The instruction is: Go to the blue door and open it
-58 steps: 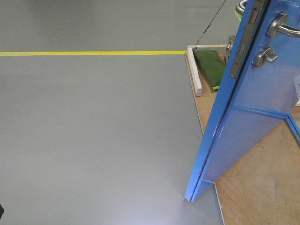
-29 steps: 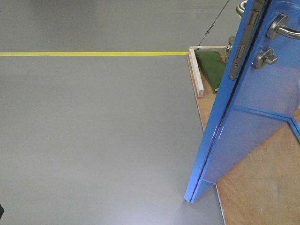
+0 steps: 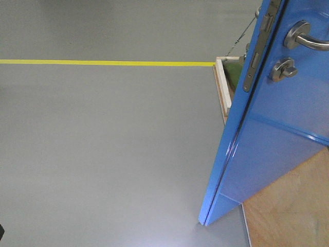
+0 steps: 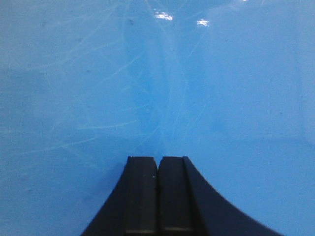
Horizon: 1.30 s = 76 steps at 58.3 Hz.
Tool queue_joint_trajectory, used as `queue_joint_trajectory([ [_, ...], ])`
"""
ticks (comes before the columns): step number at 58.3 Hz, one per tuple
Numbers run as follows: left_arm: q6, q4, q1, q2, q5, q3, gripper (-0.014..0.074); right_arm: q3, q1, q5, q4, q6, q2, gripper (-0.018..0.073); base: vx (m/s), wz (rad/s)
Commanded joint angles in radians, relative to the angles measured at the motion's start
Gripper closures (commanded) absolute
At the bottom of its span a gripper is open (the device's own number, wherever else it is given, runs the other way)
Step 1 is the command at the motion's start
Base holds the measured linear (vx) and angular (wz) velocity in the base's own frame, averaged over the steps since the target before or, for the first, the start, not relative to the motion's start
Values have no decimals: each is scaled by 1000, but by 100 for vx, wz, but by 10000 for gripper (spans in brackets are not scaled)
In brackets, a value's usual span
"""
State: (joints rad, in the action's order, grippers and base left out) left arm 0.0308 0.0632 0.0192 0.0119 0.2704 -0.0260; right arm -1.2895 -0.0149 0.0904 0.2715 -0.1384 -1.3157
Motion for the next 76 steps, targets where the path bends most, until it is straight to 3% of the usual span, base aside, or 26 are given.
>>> queue_joint_trajectory([
  [1,1,-6,0,12,-83,26,524,-32,-6,57,-7,-5,7,547,19,9],
  [76,1,-6,0,12,-83,26,524,-32,-6,56,-7,-5,7,547,26,5],
])
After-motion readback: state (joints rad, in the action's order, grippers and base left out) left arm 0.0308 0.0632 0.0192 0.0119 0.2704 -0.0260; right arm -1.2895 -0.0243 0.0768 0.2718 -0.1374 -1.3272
